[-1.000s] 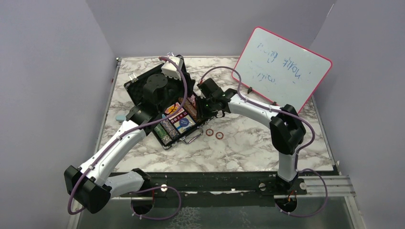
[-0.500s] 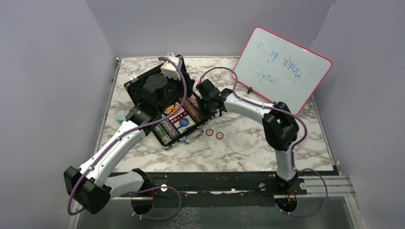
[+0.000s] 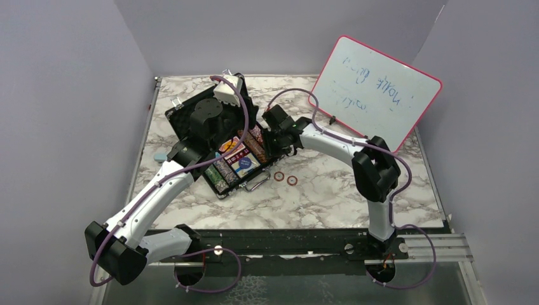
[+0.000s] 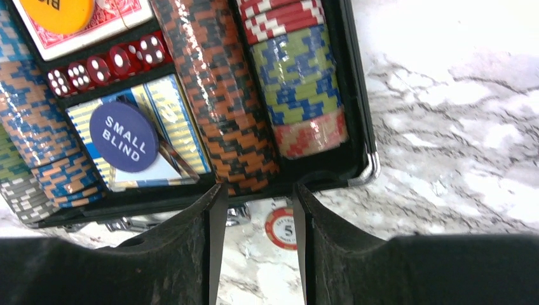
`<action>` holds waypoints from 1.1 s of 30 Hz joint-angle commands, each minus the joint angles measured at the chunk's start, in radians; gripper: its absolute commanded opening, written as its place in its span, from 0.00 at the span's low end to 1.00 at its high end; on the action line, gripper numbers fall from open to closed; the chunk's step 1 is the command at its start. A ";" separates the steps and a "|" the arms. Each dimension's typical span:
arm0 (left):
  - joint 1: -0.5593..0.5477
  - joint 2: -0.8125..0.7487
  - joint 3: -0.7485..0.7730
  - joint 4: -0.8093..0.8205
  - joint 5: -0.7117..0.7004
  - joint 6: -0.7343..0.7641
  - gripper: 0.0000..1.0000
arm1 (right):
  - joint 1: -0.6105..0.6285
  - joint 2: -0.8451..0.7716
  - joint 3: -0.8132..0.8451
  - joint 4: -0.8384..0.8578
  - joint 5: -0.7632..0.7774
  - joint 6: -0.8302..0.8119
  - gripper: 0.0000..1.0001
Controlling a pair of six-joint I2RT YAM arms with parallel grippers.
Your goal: Pack up texas hold em set
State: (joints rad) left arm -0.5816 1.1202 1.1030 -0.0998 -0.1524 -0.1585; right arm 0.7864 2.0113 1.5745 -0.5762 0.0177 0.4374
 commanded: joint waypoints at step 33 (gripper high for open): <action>0.004 -0.098 0.039 -0.009 -0.128 -0.032 0.71 | 0.070 0.057 -0.065 -0.162 0.124 -0.063 0.57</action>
State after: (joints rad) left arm -0.5816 1.0489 1.1053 -0.1074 -0.2440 -0.1802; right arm 0.8520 2.0338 1.4738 -0.6914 0.0750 0.3481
